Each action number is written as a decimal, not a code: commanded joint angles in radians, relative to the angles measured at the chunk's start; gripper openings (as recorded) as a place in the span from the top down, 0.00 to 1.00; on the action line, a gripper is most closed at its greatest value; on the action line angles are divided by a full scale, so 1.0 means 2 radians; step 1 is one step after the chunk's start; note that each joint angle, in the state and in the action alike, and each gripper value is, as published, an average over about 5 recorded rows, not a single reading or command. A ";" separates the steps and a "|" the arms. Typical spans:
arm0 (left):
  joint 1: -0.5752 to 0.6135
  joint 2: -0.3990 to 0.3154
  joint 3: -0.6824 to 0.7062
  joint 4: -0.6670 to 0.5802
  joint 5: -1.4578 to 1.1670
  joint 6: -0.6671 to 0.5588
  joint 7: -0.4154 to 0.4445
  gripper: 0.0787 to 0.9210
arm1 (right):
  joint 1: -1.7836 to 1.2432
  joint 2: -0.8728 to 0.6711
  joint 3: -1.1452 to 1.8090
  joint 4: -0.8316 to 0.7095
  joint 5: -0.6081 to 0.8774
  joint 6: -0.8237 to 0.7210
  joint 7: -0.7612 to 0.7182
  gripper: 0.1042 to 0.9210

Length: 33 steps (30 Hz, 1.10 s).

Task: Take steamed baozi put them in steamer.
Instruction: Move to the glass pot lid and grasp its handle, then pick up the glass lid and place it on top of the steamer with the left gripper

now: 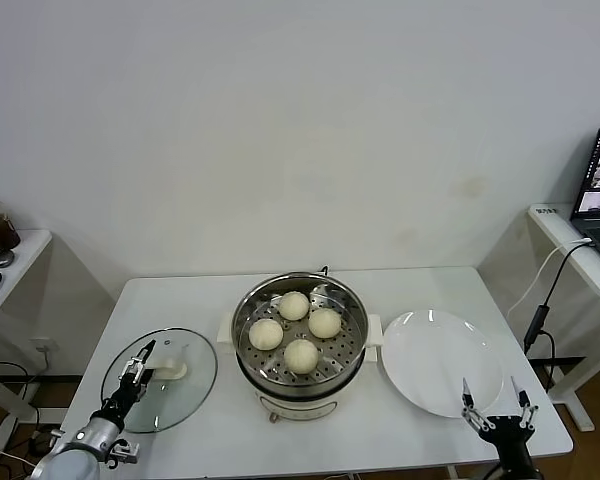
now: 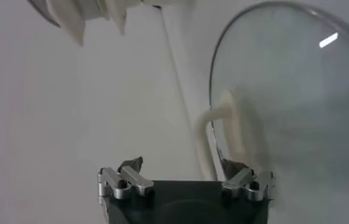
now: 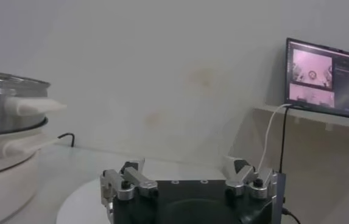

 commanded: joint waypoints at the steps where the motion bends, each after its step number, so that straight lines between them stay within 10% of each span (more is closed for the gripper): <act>1: -0.034 0.004 0.008 0.043 0.007 0.000 0.005 0.21 | -0.003 0.001 0.002 0.003 0.001 -0.001 0.000 0.12; 19: -0.019 -0.002 0.000 0.025 -0.053 -0.016 -0.014 0.82 | -0.005 0.000 -0.006 0.003 -0.007 0.004 -0.004 0.12; 33: 0.145 0.054 -0.019 -0.225 -0.239 0.163 0.002 0.89 | -0.007 -0.015 -0.029 -0.004 -0.021 0.014 -0.007 0.12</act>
